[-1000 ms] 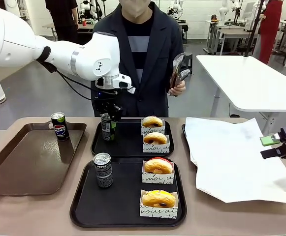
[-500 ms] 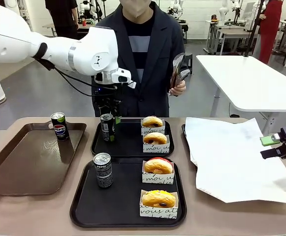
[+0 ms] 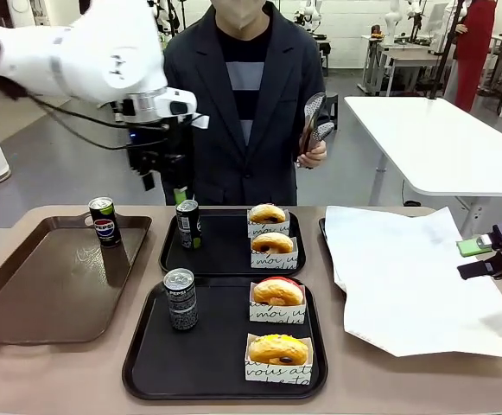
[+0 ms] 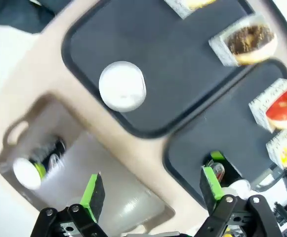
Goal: Set up donuts and drinks on trays.
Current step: Pick up one Pepsi coke from the Handle tray and place it on the Flat Tray without a Pepsi coke.
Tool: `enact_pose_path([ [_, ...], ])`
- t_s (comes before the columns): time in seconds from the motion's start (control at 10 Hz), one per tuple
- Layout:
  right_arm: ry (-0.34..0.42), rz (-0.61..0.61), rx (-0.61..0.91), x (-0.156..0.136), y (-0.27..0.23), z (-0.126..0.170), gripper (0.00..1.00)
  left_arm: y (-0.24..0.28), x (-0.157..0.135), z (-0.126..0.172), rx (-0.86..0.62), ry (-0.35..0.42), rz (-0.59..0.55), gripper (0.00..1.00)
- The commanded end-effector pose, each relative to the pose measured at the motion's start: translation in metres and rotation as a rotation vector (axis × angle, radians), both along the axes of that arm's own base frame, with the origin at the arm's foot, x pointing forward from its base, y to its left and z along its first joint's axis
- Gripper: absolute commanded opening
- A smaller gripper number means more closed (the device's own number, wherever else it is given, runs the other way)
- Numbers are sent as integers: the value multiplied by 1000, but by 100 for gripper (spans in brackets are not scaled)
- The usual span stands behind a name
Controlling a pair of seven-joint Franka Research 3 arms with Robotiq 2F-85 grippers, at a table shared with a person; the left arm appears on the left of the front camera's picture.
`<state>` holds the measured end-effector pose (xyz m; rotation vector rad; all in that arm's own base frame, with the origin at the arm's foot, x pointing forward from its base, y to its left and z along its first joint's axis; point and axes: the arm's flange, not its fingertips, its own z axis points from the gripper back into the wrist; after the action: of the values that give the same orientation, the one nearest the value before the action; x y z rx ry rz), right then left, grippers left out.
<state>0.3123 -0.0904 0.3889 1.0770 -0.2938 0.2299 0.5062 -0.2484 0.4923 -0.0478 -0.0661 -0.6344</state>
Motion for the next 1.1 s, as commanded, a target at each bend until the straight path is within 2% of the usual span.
enact_pose_path([
  [0.0,-26,-7,27,2,2,-1,100,39,-58,-3,-46,-12,3,100],
  [0.2,-26,-7,27,2,2,-1,100,67,-106,-1,-79,-48,45,100],
  [0.4,-26,-7,27,2,2,-1,100,98,-130,3,-94,-41,79,100],
  [0.6,-26,-7,27,2,2,-1,100,123,-143,1,-93,13,163,100],
  [0.7,-26,-7,27,2,2,-1,100,101,-130,3,-67,-30,107,100],
  [1.0,-26,-7,27,2,2,-1,100,101,-130,3,-67,-30,107,100],
])
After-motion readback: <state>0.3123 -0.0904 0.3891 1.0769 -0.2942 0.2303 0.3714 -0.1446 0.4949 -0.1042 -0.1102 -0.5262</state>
